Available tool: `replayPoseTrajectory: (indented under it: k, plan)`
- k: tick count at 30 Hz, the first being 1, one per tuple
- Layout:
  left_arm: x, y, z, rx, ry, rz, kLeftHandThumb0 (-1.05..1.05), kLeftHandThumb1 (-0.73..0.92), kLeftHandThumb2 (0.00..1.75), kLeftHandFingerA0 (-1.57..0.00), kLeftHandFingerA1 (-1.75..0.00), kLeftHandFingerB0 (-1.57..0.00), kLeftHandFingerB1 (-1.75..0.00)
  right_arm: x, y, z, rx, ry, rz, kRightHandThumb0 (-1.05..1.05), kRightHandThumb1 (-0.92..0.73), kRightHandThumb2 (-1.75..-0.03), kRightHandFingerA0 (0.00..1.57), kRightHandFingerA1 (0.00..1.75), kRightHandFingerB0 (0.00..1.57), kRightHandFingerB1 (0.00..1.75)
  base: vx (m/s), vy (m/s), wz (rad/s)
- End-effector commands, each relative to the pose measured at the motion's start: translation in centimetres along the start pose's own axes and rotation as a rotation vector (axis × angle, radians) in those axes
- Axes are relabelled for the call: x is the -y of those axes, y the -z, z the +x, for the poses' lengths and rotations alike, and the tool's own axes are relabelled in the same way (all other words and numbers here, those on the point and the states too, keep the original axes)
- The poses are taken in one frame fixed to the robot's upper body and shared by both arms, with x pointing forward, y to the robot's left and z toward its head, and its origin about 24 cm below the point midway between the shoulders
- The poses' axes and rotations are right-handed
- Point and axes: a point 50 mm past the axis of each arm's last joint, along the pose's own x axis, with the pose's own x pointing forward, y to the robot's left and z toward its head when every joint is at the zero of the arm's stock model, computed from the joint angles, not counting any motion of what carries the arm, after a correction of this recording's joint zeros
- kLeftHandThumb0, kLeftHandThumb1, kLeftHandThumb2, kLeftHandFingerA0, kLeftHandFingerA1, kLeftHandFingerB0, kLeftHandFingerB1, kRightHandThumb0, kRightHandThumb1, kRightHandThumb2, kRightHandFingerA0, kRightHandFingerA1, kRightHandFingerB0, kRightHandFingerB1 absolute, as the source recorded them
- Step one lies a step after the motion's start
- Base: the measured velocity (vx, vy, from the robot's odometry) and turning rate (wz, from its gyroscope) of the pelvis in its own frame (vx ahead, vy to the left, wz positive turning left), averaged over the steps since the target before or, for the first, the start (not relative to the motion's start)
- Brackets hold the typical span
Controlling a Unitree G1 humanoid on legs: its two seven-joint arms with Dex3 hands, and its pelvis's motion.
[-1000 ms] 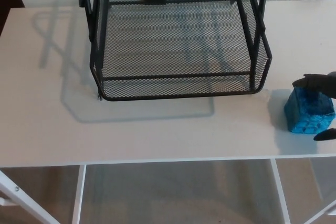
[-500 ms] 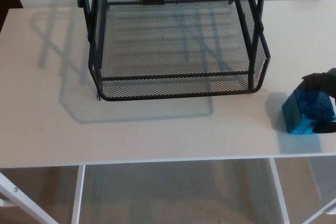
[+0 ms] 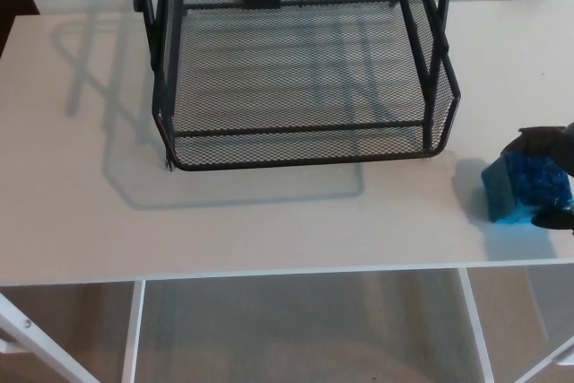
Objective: The robot walks towards a desk on which a file tray is kept in the middle and a cube is kept to its right. The robot lifts the cube using its right hand and places it on the file tray.
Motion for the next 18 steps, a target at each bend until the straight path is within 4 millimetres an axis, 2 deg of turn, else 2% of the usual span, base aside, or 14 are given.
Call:
replayPoseTrajectory:
  k: [1, 5, 6, 7, 8, 9, 10, 11, 12, 13, 14, 15, 17, 18]
  plan:
    - [-0.1, -0.7, 0.0, 0.038, 0.011, 0.083, -0.77, 0.92, 0.68, -0.47, -0.52, -0.27, -0.41, 4.3, 1.9, -2.0, 0.004, 0.352, -0.051, -0.19, -0.64, -0.67, 0.94, 1.53, 0.95, 0.60, 0.00, 0.000, 0.00]
    - [-0.4, -0.2, 0.0, 0.015, -0.005, 0.072, -0.77, 0.92, 0.67, -0.49, -0.54, -0.28, -0.41, 12.0, 3.9, -2.2, -0.066, 0.543, 0.040, -0.16, -0.70, -0.69, 0.89, 1.48, 0.90, 0.61, 0.00, 0.000, 0.00]
    - [-0.4, -0.2, 0.0, 0.015, -0.006, 0.072, -0.75, 0.74, 1.08, -0.48, -0.64, -0.24, -0.52, 12.5, 4.0, -2.1, -0.066, 0.548, 0.045, -0.15, -0.72, -0.69, 0.85, 1.47, 0.91, 0.61, 0.00, 0.000, 0.00]
    - [-0.4, -0.2, -0.1, 0.016, -0.007, 0.072, -0.75, 0.74, 1.08, -0.48, -0.64, -0.24, -0.52, 13.2, 4.1, -2.2, -0.067, 0.556, 0.051, -0.15, -0.72, -0.69, 0.85, 1.47, 0.91, 0.61, 0.00, 0.000, 0.00]
    - [-0.4, -0.1, -0.1, 0.022, -0.007, 0.064, -0.74, 0.92, 0.67, -0.49, -0.54, -0.29, -0.40, 15.2, 3.8, -2.2, -0.060, 0.618, 0.036, -0.19, -0.70, -0.70, 0.85, 1.51, 0.93, 0.63, 0.00, 0.000, 0.00]
    - [-0.4, -0.1, -0.2, 0.026, -0.005, 0.059, -0.74, 0.92, 0.67, -0.49, -0.54, -0.29, -0.40, 15.9, 3.6, -2.3, -0.054, 0.642, 0.037, -0.19, -0.70, -0.70, 0.85, 1.51, 0.93, 0.63, 0.00, 0.000, 0.00]
    - [-0.3, -0.1, -0.1, 0.022, -0.007, 0.052, -0.75, 0.92, 0.67, -0.50, -0.54, -0.30, -0.41, 17.1, 3.0, -2.2, -0.060, 0.663, 0.061, -0.23, -0.70, -0.71, 0.83, 1.50, 0.92, 0.65, 0.00, 0.000, 0.00]
    - [-0.3, -0.1, -0.2, 0.027, -0.006, 0.049, -0.74, 0.73, 1.07, -0.45, -0.62, -0.26, -0.53, 18.1, 2.4, -2.2, -0.050, 0.678, 0.072, -0.23, -0.70, -0.68, 0.85, 1.45, 0.90, 0.62, 0.00, 0.000, 0.00]
    - [-0.3, -0.1, -0.3, 0.036, 0.012, 0.055, -0.74, 0.92, 0.71, -0.47, -0.53, -0.28, -0.42, 20.1, 0.6, -1.9, -0.028, 0.722, 0.092, -0.24, -0.72, -0.64, 0.91, 1.53, 0.89, 0.59, 0.00, 0.000, 0.00]
    - [-0.1, 0.2, -0.3, 0.031, 0.012, 0.055, -0.74, 0.92, 0.70, -0.49, -0.54, -0.27, -0.42, 20.7, -0.2, -1.9, -0.008, 0.734, 0.109, -0.30, -0.68, -0.60, 0.93, 1.58, 0.87, 0.58, 0.00, 0.000, 0.00]
    - [0.0, 0.2, -0.3, 0.030, 0.009, 0.059, -0.74, 0.74, 1.08, -0.47, -0.63, -0.25, -0.53, 21.6, -1.3, -1.8, 0.031, 0.765, 0.140, -0.31, -0.49, -0.94, 1.18, 1.33, 0.85, 0.76, 0.00, 0.000, 0.00]
    - [0.1, 0.3, -0.3, 0.028, 0.009, 0.062, -0.74, 0.74, 1.08, -0.47, -0.63, -0.26, -0.53, 22.3, -2.6, -1.7, 0.073, 0.799, 0.157, -0.27, -0.68, -0.68, 0.91, 1.64, 0.93, 0.65, 0.00, 0.000, 0.00]
    - [0.1, 0.4, -0.4, 0.031, 0.011, 0.054, -0.75, 0.74, 1.07, -0.48, -0.63, -0.26, -0.52, 23.7, -5.1, -1.6, 0.137, 0.834, 0.137, -0.28, -0.69, -0.68, 0.87, 1.63, 0.91, 0.64, 0.00, 0.000, 0.00]
    - [0.2, 0.3, -0.3, 0.030, 0.013, 0.056, -0.75, 0.92, 0.68, -0.52, -0.54, -0.30, -0.40, 24.0, -5.8, -1.7, 0.162, 0.851, 0.133, -0.25, -0.68, -0.67, 0.88, 1.60, 0.89, 0.64, 0.00, 0.000, 0.00]
